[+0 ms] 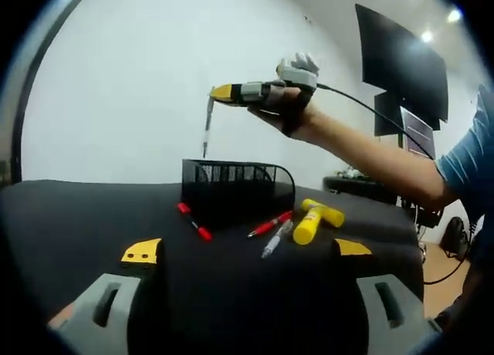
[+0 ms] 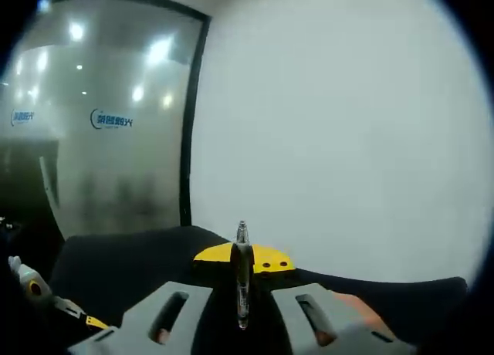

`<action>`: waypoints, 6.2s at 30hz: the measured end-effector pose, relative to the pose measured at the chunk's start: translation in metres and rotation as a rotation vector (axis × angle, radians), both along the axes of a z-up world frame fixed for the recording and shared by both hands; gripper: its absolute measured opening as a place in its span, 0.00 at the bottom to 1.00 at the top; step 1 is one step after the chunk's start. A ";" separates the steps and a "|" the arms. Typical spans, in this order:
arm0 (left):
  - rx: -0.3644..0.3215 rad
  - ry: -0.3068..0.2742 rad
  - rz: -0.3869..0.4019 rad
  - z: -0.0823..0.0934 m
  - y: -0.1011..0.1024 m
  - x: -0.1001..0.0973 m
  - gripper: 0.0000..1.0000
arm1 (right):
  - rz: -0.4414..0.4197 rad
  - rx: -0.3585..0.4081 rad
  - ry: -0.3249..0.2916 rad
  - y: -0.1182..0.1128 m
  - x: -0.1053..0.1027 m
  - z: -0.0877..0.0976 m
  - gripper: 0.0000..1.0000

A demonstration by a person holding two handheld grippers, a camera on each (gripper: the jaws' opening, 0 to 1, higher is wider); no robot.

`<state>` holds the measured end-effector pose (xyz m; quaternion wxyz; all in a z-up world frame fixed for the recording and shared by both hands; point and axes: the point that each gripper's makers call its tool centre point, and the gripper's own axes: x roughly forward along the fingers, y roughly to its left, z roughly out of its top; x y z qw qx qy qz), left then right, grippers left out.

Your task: Pick up pens and glue sticks and place them into the holder.

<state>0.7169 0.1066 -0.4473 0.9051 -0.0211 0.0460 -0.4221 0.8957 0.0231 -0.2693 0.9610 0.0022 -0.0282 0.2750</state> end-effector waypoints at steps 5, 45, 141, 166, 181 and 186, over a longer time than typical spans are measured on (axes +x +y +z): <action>-0.008 0.001 0.004 0.001 0.001 0.000 0.88 | -0.001 0.001 0.017 0.002 0.004 -0.013 0.04; 0.004 0.004 0.005 -0.001 0.002 0.003 0.86 | 0.006 -0.056 0.124 0.011 -0.002 -0.080 0.04; 0.068 0.038 0.009 -0.013 0.002 -0.004 0.50 | 0.011 -0.038 0.058 -0.112 -0.227 -0.153 0.50; 0.123 0.074 -0.076 -0.012 -0.027 -0.004 0.31 | 0.033 0.027 0.030 -0.113 -0.241 -0.156 0.52; 0.257 0.131 -0.180 -0.035 -0.058 0.014 0.26 | 0.043 0.041 0.027 -0.113 -0.242 -0.154 0.48; 0.268 0.142 -0.201 -0.041 -0.064 0.015 0.22 | 0.045 0.043 0.027 -0.113 -0.242 -0.154 0.48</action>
